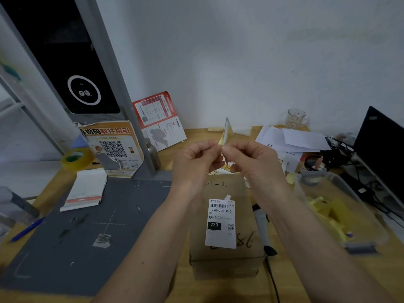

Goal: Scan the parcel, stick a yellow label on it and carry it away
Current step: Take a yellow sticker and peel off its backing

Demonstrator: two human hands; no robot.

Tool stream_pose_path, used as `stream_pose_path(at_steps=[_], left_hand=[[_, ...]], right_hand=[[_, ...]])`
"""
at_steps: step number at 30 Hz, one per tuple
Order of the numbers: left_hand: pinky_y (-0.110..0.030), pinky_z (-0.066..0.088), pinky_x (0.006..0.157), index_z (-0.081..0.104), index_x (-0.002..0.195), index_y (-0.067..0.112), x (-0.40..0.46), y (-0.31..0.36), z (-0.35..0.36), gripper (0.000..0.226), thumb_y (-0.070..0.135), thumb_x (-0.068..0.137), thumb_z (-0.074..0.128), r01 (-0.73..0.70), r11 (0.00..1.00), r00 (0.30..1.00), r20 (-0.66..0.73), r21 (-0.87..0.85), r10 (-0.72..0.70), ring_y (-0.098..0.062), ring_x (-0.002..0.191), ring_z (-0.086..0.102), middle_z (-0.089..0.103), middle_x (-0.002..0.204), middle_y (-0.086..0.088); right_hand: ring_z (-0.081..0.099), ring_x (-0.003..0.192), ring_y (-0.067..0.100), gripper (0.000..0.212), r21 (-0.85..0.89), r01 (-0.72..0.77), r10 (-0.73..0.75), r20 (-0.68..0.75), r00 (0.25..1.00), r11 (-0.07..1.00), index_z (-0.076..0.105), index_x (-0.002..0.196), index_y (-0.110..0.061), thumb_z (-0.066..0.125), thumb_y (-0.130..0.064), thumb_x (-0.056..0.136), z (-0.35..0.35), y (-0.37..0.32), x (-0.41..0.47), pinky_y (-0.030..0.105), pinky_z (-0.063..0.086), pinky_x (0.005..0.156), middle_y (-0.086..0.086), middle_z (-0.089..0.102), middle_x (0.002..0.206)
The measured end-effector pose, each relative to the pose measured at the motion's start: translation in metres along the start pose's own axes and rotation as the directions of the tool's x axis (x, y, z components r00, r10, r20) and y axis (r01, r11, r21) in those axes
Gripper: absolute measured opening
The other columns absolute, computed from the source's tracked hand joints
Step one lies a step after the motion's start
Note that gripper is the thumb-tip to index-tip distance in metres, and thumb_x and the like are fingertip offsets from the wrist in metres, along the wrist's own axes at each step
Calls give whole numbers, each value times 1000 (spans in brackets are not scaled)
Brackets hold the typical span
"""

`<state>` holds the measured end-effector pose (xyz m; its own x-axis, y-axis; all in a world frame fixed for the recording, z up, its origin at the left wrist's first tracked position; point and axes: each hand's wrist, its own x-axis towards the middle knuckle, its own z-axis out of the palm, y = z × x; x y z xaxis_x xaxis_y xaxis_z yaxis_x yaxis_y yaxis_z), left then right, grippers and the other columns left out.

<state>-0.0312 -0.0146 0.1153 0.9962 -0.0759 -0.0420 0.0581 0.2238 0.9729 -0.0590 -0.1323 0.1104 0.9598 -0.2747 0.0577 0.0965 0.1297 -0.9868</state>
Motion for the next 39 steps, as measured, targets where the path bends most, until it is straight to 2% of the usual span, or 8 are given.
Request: stream_pose_path(at_steps=[5,11,17,23,28,31,35,39], left_hand=[[-23,59,69,73,72,20,-3,1,4,22,2,82,68,-11,1000,1000,-5,-18,11,-11,67,70,74,66,3],[-23,59,66,74,83,17,0,-1,1,14,4,83,68,-18,999,1000,-13,35,19,-7,54,60,65,61,0],[-19,54,73,74,89,19,0,-2,0,16,7,78,74,-68,993,998,21,99,66,-8,72,65,70,82,-7],[-18,55,76,74,93,19,-1,-11,3,18,17,75,77,-128,949,987,-53,290,149,-9,88,68,74,95,0],[-13,53,63,71,81,17,-1,-9,2,6,11,82,71,-137,948,989,-16,287,148,1,66,65,72,76,1],[-21,58,68,71,85,15,0,-9,0,5,10,83,70,-134,948,990,-4,289,141,-9,69,67,73,79,-3],[-19,57,65,70,82,19,0,-8,-2,10,8,83,69,-145,952,988,-14,271,155,-9,64,65,71,75,-1],[-14,55,61,72,92,9,1,-5,0,9,8,85,67,-156,960,984,-47,231,171,-10,68,67,73,83,-7]], right_hand=[[69,85,17,14,-66,81,-86,-74,994,995,71,81,-13,80,-12,70,4,2,-1,26,54,75,6,74,88],[67,75,15,9,-41,89,-93,-121,988,995,72,76,-14,73,-5,76,3,5,-1,28,55,74,2,75,79],[70,64,16,5,32,60,-56,-133,990,998,66,79,-4,69,0,79,2,4,0,25,57,65,9,72,72],[72,68,21,9,38,32,-27,-136,990,999,67,75,-9,70,-1,79,-1,6,0,26,55,62,11,73,74],[70,69,16,8,24,0,3,-109,994,1000,71,83,-13,71,-6,79,-2,8,0,26,55,66,10,73,79],[67,63,9,6,-3,-11,10,-101,995,1000,71,82,-11,71,-6,79,-3,7,1,22,54,65,5,71,72],[65,69,15,5,40,-33,36,-77,996,999,73,84,-8,68,-7,82,-4,7,2,24,56,69,8,69,73],[68,74,14,13,78,-55,56,-15,998,995,74,83,-11,63,-18,87,-2,10,1,31,57,77,2,73,72]])
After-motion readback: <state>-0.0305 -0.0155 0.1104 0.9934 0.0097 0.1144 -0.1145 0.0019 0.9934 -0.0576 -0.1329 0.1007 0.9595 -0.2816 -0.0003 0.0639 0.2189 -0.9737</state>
